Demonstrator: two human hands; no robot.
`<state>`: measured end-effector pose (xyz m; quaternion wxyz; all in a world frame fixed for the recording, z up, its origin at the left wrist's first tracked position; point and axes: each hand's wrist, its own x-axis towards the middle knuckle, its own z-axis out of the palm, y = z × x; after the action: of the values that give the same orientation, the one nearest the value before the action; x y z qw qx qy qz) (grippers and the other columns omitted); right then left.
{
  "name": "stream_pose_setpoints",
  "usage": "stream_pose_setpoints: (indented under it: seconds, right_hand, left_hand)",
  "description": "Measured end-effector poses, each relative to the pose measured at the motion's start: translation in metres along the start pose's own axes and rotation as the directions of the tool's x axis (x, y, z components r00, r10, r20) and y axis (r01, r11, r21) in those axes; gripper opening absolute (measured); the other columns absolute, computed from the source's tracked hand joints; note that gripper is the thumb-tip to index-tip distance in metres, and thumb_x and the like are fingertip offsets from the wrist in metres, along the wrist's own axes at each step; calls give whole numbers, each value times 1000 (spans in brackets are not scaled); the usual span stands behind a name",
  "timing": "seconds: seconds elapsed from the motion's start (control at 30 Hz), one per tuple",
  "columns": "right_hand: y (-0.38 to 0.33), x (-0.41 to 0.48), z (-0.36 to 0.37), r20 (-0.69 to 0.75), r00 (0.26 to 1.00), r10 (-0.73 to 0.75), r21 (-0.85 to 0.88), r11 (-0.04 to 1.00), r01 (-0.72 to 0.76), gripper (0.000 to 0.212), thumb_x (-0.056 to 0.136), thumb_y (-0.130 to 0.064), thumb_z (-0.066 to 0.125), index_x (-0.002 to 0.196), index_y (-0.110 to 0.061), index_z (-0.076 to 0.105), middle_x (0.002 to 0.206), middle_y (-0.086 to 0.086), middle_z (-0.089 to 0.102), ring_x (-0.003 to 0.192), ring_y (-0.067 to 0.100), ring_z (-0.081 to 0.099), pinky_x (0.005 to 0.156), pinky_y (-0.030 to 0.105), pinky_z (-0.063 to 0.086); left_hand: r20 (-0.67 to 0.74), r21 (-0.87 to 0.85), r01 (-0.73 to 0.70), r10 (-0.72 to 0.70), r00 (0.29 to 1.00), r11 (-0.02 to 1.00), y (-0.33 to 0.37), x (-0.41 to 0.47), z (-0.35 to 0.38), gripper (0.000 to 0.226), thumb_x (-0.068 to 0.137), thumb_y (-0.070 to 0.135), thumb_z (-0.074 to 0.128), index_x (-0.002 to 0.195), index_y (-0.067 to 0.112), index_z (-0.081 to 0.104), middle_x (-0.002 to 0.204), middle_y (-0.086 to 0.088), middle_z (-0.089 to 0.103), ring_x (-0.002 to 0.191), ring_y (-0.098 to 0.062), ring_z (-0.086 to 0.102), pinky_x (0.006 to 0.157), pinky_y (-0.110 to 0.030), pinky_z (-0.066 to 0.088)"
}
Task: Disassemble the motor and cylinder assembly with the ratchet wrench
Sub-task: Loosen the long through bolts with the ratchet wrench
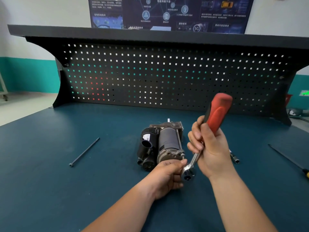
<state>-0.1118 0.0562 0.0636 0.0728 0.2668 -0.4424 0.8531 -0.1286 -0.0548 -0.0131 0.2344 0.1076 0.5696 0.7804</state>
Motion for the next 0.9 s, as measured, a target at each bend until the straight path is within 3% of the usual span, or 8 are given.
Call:
stream_pose_setpoints:
  seconds: [0.1, 0.17, 0.3, 0.4, 0.57, 0.67, 0.77, 0.9]
  right_hand:
    - [7, -6, 10, -117, 986, -116, -184, 978, 93, 18, 68, -27, 80, 73, -22, 63, 49, -9, 47, 36, 3, 37, 38, 13, 32]
    - [12, -11, 14, -95, 984, -150, -289, 950, 117, 8, 71, -16, 70, 75, -19, 64, 49, -8, 50, 38, 3, 38, 40, 13, 34]
    - [16, -15, 19, -21, 989, -144, -373, 919, 126, 13, 67, -34, 69, 78, -29, 72, 54, -8, 55, 42, 1, 44, 43, 12, 37]
    - [10, -12, 14, -100, 982, -160, -289, 949, 125, 5, 75, -25, 67, 77, -21, 66, 51, -8, 49, 39, 4, 38, 41, 13, 33]
    - [2, -6, 3, -163, 982, -91, -86, 993, 77, 6, 78, -17, 55, 73, -14, 52, 48, -8, 42, 36, 2, 33, 39, 14, 31]
    - [1, -5, 0, -28, 1000, -15, -58, 998, 13, 17, 78, -28, 70, 70, -18, 59, 50, -9, 44, 38, 1, 36, 40, 13, 33]
    - [-3, -2, -3, 95, 995, 19, 8, 1000, -20, 30, 58, -41, 86, 68, -22, 65, 50, -10, 44, 39, -1, 37, 42, 13, 35]
    - [-11, -2, -14, 235, 968, 90, 128, 984, -122, 29, 60, -33, 86, 67, -20, 61, 49, -11, 37, 39, 1, 31, 43, 14, 34]
  left_hand:
    - [-31, 0, 2, -2, 1000, 1000, -2, 3, 0, 25, 65, 38, 68, 76, 18, 59, 71, -2, 58, 54, -9, 56, 47, -17, 45]
    - [-41, 3, -23, 23, 999, 1000, -4, 2, 1, 13, 79, 27, 65, 75, 17, 58, 68, -1, 57, 53, -8, 52, 46, -17, 44]
    - [-73, 47, -61, 64, 995, 997, -7, 4, -1, 24, 94, 8, 51, 72, 14, 59, 66, -3, 49, 59, -12, 39, 49, -15, 41]
    - [-51, 26, -108, 109, 993, 994, -5, 3, 2, 8, 84, 16, 61, 78, 12, 57, 71, -6, 43, 61, -13, 36, 52, -17, 37]
    - [-34, 11, -128, 129, 991, 992, -4, 2, 2, 18, 70, 26, 64, 77, 12, 55, 71, -7, 42, 61, -13, 40, 55, -20, 37]
    - [-27, 22, -138, 138, 990, 990, -5, 2, 1, 18, 71, 25, 64, 77, 11, 56, 73, -7, 43, 63, -14, 41, 60, -22, 37]
    - [-19, 11, -148, 149, 989, 989, -4, 2, 0, 20, 68, 27, 66, 75, 11, 57, 73, -8, 44, 63, -14, 44, 62, -24, 38]
    - [1, -17, -150, 150, 989, 989, -8, 5, -2, 12, 71, 26, 67, 66, 15, 69, 67, -5, 53, 59, -11, 52, 63, -24, 42]
